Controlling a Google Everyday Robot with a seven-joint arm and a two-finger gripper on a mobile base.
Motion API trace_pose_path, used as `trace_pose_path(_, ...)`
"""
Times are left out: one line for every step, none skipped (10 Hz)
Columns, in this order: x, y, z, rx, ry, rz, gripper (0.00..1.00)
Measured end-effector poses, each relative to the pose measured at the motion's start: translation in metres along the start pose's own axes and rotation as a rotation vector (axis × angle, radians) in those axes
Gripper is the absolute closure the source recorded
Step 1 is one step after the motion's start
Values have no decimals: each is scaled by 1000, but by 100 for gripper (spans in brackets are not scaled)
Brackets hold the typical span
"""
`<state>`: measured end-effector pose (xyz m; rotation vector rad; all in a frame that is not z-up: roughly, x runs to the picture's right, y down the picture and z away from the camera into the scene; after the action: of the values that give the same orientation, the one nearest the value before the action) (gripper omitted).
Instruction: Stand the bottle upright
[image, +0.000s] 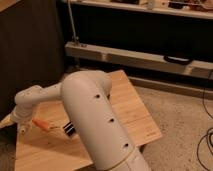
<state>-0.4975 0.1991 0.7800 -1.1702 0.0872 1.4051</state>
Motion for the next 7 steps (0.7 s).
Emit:
trace_pose_path(1, 0, 0, 10, 3, -5, 41)
trace_pose_path(1, -1, -1, 22, 4, -7, 43)
trace_pose_path(2, -1, -1, 35, 5, -6, 43)
trace_pose_path(5, -3, 1, 53, 6, 0, 43)
trace_pose_path(6, -6, 0, 76, 3, 7, 43)
trace_pose_path(7, -9, 0, 100, 1, 17, 43)
trace_pose_path(9, -11, 1, 132, -1, 26, 43)
